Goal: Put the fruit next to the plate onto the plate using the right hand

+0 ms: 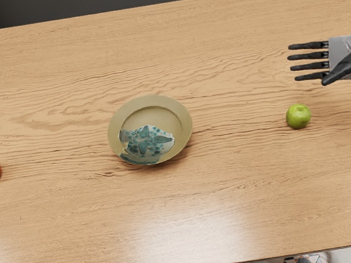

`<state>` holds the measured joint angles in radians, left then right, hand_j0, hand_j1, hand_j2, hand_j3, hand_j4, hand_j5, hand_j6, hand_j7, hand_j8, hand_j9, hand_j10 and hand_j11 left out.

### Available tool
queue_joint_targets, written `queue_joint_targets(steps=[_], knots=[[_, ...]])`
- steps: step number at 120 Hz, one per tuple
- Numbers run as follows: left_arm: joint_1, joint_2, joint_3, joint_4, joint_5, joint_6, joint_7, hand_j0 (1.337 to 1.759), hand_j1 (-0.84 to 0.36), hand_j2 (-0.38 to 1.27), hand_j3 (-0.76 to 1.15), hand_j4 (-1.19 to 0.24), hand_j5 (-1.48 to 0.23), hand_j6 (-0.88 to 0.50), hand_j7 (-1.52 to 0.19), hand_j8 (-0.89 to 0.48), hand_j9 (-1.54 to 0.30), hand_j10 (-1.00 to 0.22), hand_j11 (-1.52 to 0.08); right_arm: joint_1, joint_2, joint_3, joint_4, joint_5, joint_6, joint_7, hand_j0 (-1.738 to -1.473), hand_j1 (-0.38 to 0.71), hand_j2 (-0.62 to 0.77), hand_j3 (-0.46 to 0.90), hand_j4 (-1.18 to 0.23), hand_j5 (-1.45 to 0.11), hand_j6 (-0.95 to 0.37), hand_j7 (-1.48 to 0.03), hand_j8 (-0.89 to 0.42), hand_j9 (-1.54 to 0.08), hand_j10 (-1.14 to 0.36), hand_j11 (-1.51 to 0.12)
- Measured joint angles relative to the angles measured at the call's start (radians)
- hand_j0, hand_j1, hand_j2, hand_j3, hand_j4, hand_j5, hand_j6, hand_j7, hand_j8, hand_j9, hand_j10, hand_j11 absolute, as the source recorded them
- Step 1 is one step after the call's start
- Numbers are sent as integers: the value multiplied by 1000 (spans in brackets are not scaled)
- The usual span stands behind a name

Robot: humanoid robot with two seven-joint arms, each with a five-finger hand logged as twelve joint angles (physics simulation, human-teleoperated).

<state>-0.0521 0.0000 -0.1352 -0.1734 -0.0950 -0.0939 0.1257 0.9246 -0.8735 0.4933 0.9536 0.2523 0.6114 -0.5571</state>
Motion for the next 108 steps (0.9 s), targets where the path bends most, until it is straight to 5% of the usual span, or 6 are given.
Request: queue_joint_targets(steps=[30, 51, 76, 108], knots=[[0, 0, 0, 0, 0, 0, 0, 1658, 349, 0, 0, 0, 0, 0, 0, 0, 0, 0, 0, 33, 4, 4, 13, -74, 0, -10, -1658, -349, 0, 0, 0, 0, 3, 1, 3, 0, 3, 1], [0, 0, 0, 0, 0, 0, 0, 1658, 349, 0, 0, 0, 0, 0, 0, 0, 0, 0, 0, 62, 8, 73, 31, -418, 0, 32, -1658, -349, 0, 0, 0, 0, 2, 0, 2, 0, 2, 0], [0, 0, 0, 0, 0, 0, 0, 1658, 349, 0, 0, 0, 0, 0, 0, 0, 0, 0, 0, 36, -6, 123, 291, -863, -51, 89, -1658, -349, 0, 0, -2, 0, -1, 0, -1, 0, -1, 0], [0, 0, 0, 0, 0, 0, 0, 1658, 349, 0, 0, 0, 0, 0, 0, 0, 0, 0, 0, -61, -84, 118, 527, -1056, -289, 98, -1658, -349, 1, 0, -4, -1, -6, 0, -4, -1, -3, 0]])
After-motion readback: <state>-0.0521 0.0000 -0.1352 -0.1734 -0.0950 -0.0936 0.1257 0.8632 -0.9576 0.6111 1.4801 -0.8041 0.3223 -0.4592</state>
